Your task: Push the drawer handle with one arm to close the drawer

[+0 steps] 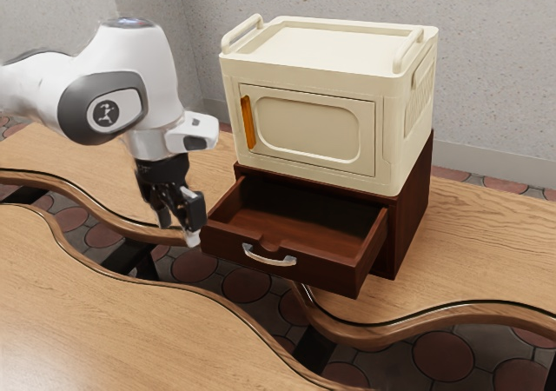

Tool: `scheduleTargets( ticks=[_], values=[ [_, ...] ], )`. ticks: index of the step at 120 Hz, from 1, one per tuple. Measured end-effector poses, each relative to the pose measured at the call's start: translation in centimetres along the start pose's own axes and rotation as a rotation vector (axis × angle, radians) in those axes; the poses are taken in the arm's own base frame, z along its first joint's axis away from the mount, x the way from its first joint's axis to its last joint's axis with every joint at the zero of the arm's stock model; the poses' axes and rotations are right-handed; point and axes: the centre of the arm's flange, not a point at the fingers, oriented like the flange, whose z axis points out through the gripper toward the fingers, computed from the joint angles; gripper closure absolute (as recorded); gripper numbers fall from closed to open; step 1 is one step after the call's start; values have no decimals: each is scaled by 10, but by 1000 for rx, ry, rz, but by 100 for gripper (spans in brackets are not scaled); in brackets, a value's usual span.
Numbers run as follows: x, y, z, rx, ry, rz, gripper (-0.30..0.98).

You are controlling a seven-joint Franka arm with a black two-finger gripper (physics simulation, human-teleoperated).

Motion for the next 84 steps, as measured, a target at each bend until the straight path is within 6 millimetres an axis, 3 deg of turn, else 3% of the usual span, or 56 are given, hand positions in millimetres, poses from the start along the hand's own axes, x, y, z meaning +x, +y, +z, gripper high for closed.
scheduleTargets(
  ticks=[12,26,53,84],
  values=[
    [8,18,33,8,-3,-57,51],
    [18,28,70,4,14,-132,65],
    [38,55,103,-10,77,-217,75],
    [54,59,116,41,149,-211,78]
  ],
)
